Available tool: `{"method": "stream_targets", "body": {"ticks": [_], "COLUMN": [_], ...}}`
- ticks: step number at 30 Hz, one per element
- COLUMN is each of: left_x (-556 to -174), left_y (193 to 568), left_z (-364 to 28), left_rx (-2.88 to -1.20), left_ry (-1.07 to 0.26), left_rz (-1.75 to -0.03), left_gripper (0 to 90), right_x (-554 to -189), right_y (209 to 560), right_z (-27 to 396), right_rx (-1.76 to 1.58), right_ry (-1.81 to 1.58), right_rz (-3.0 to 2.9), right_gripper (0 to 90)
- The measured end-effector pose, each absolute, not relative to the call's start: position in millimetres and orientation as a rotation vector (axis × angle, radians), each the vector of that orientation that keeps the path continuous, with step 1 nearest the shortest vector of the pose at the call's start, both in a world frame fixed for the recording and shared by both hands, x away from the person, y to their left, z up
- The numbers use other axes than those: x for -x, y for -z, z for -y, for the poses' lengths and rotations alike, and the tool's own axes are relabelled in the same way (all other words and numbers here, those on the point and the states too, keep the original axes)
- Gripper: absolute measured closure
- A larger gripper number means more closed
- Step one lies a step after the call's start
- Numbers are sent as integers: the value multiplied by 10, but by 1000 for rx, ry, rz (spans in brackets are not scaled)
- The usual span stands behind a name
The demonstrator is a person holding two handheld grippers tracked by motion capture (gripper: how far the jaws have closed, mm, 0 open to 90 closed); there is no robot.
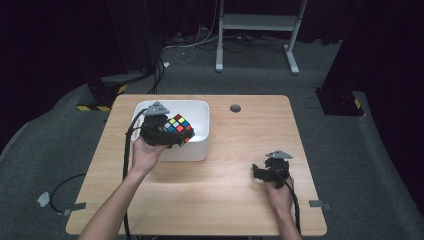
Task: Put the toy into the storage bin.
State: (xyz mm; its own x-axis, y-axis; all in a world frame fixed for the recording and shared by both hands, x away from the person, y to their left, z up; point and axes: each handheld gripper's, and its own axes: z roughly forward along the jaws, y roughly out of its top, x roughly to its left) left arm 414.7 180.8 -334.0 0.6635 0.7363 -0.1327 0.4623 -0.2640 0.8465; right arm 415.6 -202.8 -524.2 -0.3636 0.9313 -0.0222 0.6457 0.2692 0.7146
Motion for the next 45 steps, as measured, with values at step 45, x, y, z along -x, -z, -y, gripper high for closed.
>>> {"method": "stream_targets", "body": {"ticks": [45], "left_x": [-4868], "left_y": [2901], "left_z": [-1846], "left_rx": [-1917], "left_ry": [-417], "left_rz": [-1017], "left_gripper": [332], "right_x": [-4152], "right_y": [5242], "right_z": [2024], "right_rx": [-1424], "right_ry": [-868], "right_rz": [-2104], "right_gripper": [183]}}
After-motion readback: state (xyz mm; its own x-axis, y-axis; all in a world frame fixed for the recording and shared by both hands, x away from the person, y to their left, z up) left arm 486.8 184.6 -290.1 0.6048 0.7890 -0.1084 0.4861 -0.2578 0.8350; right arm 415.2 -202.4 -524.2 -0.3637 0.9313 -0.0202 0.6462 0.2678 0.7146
